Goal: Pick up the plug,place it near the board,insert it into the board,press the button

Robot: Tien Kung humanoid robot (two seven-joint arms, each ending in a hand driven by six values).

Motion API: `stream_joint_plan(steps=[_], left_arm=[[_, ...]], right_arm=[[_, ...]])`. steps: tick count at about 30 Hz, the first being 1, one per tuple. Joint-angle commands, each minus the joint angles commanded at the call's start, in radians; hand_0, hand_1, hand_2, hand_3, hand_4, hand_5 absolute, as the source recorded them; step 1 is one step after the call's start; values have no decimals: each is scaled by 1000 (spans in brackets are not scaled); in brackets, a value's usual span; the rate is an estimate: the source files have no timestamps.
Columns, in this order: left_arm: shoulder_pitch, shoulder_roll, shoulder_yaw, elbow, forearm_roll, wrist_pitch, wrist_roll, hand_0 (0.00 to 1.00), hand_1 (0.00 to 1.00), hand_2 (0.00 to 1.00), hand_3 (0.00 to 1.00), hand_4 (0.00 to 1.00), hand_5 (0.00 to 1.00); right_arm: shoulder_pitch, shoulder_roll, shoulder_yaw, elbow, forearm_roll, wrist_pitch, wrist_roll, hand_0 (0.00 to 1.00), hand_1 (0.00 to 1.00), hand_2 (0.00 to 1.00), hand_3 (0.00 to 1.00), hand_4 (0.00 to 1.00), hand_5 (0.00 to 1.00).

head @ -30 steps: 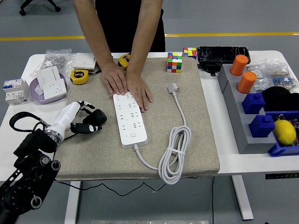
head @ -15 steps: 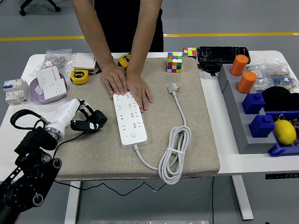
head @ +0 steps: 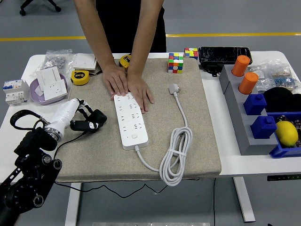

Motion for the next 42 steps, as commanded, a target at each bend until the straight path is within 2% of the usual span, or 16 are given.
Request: stream_joint_plan(steps=[1, 2, 7, 8, 13, 14, 25, 26, 31, 32, 37, 38, 42], left_arm=[[0, 0, 0, 0, 0, -1, 0, 651, 570, 395, 468, 906, 263], [0, 0, 0, 0, -1, -3, 1, 656, 595, 505, 524, 921, 262], [-1, -1, 0, 0, -6, -7, 2, 656, 595, 505, 524, 921, 262], [-1, -1, 0, 1, -7, -9, 3, 661, 668, 588, 599, 958, 275], [0, -2, 0, 3, -12, -18, 6, 661, 668, 588, 599, 958, 275], [0, -2, 0, 3, -13, -19, 7, 739, 826, 788, 781, 998, 309], [-9, -4, 6, 15, -3, -12, 8, 760, 833, 768, 775, 990, 279], [-9, -4, 7, 17, 0, -11, 8, 740, 772, 705, 720, 977, 279], [-11, -3, 14, 24, 16, -12, 7, 740, 772, 705, 720, 977, 279], [-11, -3, 15, 25, 21, -12, 7, 636, 631, 530, 549, 931, 238], [-10, -2, 24, 25, 38, -2, 2, 636, 631, 530, 549, 931, 238], [-11, -2, 27, 25, 38, 4, -1, 538, 481, 452, 519, 746, 96], [-14, 0, 35, 24, 38, 16, -10, 538, 481, 452, 519, 746, 96]], right_arm=[[0, 0, 1, 0, 0, 0, 0, 866, 771, 760, 794, 998, 868], [0, 0, 0, 0, 0, 0, 0, 865, 770, 760, 794, 998, 868], [0, 0, 0, 0, 0, 0, 0, 865, 770, 760, 794, 998, 868], [0, 0, 1, 0, 0, 0, 1, 866, 770, 760, 794, 998, 868], [-1, 0, 2, 0, -1, 0, 1, 866, 770, 760, 794, 998, 868], [-1, 0, 2, 0, -1, 0, 1, 865, 770, 760, 794, 998, 868], [2, 0, 2, 0, 0, 0, 1, 865, 770, 760, 794, 998, 868], [1, 0, 1, 0, 0, 0, 1, 865, 770, 760, 794, 998, 868], [1, -1, 0, 0, 0, 0, 1, 865, 770, 760, 794, 998, 868], [1, -1, 0, 0, 0, 0, 0, 865, 769, 760, 794, 998, 869], [0, -1, -1, 0, 0, 0, 0, 865, 769, 760, 794, 998, 869], [0, -1, -2, 0, 0, 1, 0, 865, 769, 760, 794, 998, 869], [1, -1, -3, 0, 1, 0, 0, 865, 769, 760, 794, 998, 869]])
